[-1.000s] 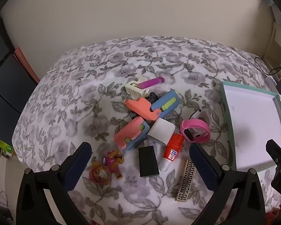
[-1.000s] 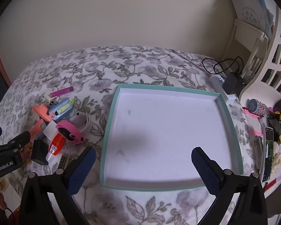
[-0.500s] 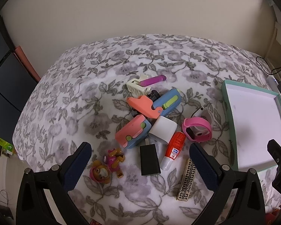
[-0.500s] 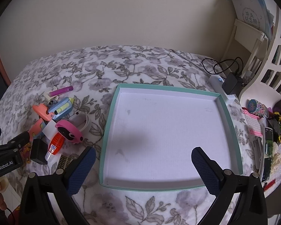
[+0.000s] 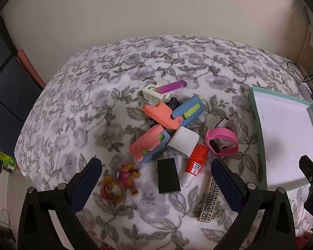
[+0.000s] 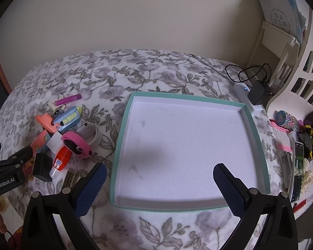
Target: Organize rigid objects
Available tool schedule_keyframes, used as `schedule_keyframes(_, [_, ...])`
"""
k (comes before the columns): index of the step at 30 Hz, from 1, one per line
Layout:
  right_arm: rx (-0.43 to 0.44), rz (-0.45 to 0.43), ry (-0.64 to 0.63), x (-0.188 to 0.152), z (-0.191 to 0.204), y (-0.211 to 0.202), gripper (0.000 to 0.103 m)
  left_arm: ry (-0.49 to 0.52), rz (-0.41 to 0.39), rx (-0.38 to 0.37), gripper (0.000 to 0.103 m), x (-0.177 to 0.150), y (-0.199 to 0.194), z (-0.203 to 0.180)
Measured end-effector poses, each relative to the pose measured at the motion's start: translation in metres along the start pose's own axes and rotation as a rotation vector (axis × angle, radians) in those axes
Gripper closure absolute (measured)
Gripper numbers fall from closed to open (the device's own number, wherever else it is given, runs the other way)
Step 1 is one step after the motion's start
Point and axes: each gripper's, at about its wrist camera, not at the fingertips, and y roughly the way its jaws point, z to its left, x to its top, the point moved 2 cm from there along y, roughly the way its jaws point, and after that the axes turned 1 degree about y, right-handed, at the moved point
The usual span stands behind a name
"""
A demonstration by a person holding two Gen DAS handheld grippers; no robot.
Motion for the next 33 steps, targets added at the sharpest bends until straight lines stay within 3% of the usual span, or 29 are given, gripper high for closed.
schedule_keyframes(33, [-0.012, 0.012, -0.015, 0.0012, 0.0035, 0.0018, 0.000, 0.000, 0.005, 0.000, 0.000, -0.0057, 0.0038, 0.0012])
